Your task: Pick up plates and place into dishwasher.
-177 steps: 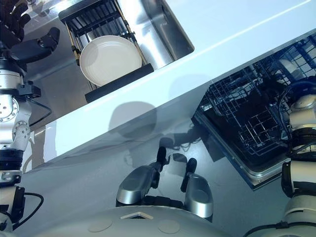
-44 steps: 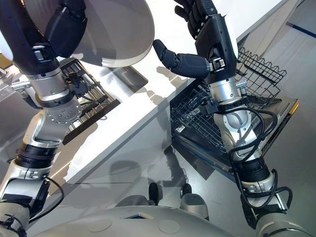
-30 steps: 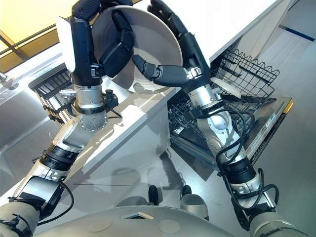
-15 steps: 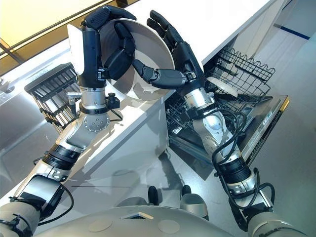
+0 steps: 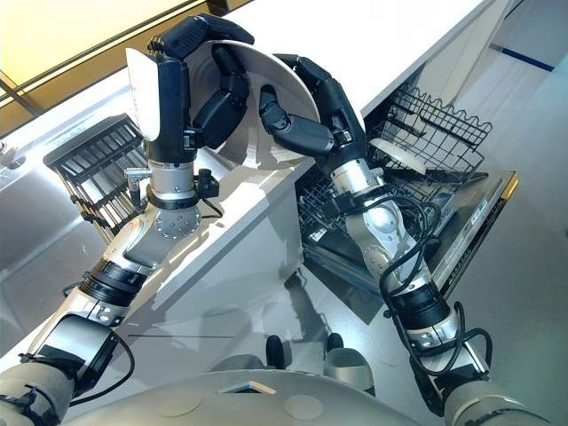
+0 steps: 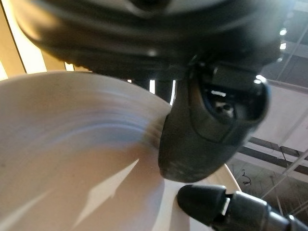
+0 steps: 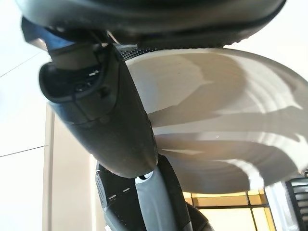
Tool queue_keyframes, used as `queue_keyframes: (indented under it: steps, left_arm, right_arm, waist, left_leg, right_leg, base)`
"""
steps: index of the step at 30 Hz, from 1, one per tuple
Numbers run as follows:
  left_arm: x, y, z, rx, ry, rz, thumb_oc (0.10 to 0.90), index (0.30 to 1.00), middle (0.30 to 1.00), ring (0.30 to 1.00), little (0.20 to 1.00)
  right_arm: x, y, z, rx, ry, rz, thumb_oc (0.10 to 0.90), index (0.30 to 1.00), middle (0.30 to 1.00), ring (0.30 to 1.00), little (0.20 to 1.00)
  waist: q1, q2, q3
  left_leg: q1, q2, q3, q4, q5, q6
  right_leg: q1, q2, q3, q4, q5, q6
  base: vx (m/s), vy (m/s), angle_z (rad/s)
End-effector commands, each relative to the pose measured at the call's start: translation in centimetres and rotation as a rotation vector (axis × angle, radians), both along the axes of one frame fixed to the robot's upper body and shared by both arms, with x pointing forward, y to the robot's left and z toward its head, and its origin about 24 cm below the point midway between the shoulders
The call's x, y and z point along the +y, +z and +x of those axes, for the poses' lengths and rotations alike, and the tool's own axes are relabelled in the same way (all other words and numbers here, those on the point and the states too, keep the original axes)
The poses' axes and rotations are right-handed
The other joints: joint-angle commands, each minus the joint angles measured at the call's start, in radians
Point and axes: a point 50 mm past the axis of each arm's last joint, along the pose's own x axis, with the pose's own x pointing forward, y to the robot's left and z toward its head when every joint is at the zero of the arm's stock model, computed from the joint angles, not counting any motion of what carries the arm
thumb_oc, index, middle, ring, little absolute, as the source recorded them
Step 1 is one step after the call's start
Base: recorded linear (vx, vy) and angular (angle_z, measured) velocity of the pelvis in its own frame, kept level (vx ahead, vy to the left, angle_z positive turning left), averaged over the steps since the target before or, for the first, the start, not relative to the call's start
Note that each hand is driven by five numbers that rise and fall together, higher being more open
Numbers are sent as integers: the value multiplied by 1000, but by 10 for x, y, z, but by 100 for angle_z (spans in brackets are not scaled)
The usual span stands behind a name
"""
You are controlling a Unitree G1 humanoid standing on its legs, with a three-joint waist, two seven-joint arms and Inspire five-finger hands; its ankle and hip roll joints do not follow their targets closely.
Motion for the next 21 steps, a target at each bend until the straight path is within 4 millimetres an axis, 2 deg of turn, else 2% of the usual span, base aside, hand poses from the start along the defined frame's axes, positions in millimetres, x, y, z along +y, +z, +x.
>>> queue_keyframes:
  steps: [1,6,9,10,11,13,16,21]
  left_arm:
    - [-5,25,-4,-130,-110,-98,100,300,300,300,200]
    - [-7,20,-8,-100,-144,-109,100,300,300,300,200]
    - [-8,15,-9,-12,-237,-128,100,300,300,300,200]
    - [-7,14,-8,51,-287,-150,251,429,429,429,351]
    - [-5,10,-5,207,-425,-227,800,900,900,900,900]
    - [-3,5,-3,337,-544,-286,800,900,900,900,900]
    - [3,6,-4,390,-613,-338,800,900,900,900,900]
    - [34,29,-8,322,-548,-363,800,900,900,900,900]
  right_arm:
    - [-16,22,1,-112,-64,102,100,300,300,300,200]
    - [-16,17,1,-77,-81,112,100,300,300,300,200]
    - [-20,14,2,-64,-110,96,100,300,300,300,200]
    - [-22,13,2,-66,-125,94,100,300,300,300,200]
    - [-30,14,3,-89,-177,87,100,300,300,300,200]
    - [-40,20,3,-142,-248,69,100,300,300,300,200]
    - [-56,36,1,-264,-399,24,100,300,300,300,200]
    - [-97,71,-6,-512,-760,-52,100,300,300,300,200]
  waist:
    - [5,6,-112]
    - [13,4,-106]
    - [16,3,-102]
    - [17,3,-101]
    - [22,4,-100]
    - [27,5,-99]
    - [34,7,-96]
    - [49,14,-96]
  left_leg:
    - [4,12,3,10,-128,-18]
    - [4,8,-6,12,-129,-17]
    - [6,8,-8,11,-129,-16]
    - [6,8,-9,10,-128,-17]
    - [6,9,-13,9,-127,-17]
    - [6,11,-16,7,-125,-17]
    - [5,11,-23,6,-124,-17]
    - [4,9,-38,4,-124,-21]
  right_leg:
    - [-49,64,-49,144,-174,10]
    - [-47,61,-57,141,-174,9]
    - [-43,61,-59,139,-173,9]
    - [-42,60,-60,138,-173,9]
    - [-40,60,-61,136,-173,10]
    - [-38,60,-63,133,-172,11]
    - [-37,59,-68,132,-172,11]
    - [-31,57,-77,124,-173,10]
  base:
    - [0,0,0]
    - [0,0,0]
    - [0,0,0]
    - [0,0,0]
    - [32,-8,1]
    - [29,-11,5]
    - [20,-7,4]
    - [14,6,7]
